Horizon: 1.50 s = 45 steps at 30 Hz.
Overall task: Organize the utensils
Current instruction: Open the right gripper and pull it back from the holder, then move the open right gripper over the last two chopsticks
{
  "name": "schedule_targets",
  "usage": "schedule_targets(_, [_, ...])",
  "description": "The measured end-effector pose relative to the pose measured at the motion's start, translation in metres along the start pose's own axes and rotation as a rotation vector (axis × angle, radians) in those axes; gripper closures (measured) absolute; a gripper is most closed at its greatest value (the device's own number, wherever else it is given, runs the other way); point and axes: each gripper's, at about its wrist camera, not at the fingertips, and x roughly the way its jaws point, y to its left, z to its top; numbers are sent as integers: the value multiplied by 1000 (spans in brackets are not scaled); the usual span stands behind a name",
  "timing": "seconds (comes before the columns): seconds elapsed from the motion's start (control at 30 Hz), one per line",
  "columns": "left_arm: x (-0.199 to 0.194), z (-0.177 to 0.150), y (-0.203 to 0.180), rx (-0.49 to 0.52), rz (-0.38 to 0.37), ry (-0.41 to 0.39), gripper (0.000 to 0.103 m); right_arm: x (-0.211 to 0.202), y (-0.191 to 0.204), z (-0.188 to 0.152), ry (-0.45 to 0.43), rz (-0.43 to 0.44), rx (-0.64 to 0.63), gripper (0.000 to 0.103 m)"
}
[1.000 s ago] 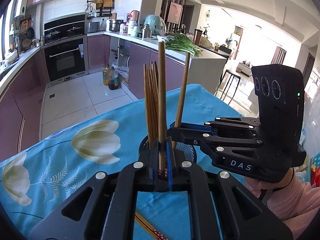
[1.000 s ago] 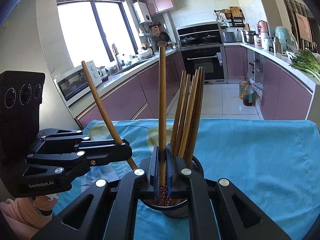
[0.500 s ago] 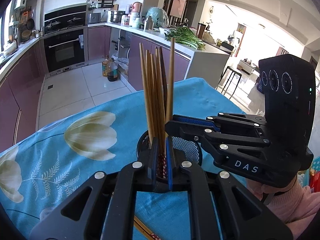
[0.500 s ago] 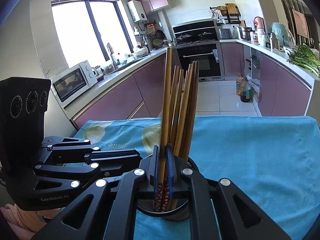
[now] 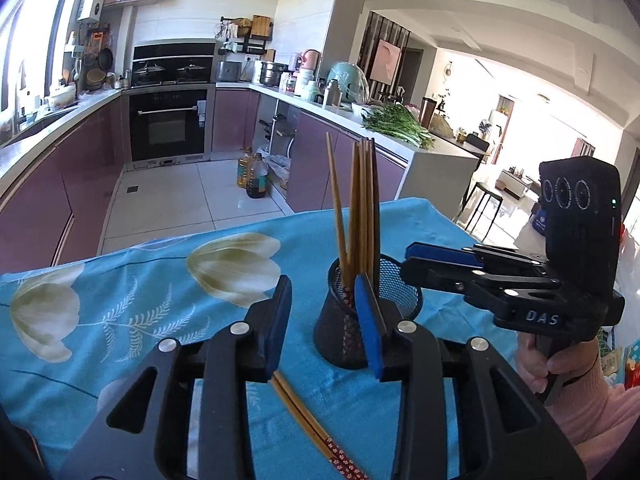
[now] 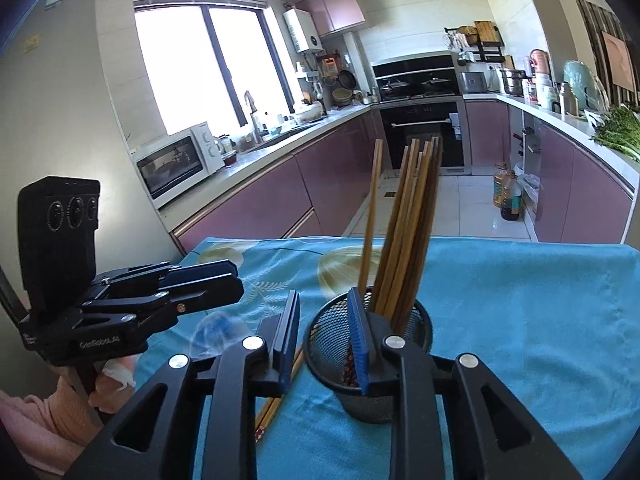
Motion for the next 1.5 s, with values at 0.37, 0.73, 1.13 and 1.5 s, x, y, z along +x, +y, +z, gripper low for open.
schedule_targets(0.37, [-2, -68, 33, -86, 136, 104, 54, 34, 34, -52, 166, 65, -38, 63])
schedule_targets(0.73, [8, -104, 38, -105, 169, 181, 54, 67, 42, -89, 305, 14, -18, 63])
schedule_targets(1.13, [15, -112, 36, -116, 168, 209, 54, 73, 50, -94, 331, -30, -49, 64])
schedule_targets(1.5, [21, -114, 36, -109, 158, 221, 54, 74, 50, -97, 342, -79, -68, 65])
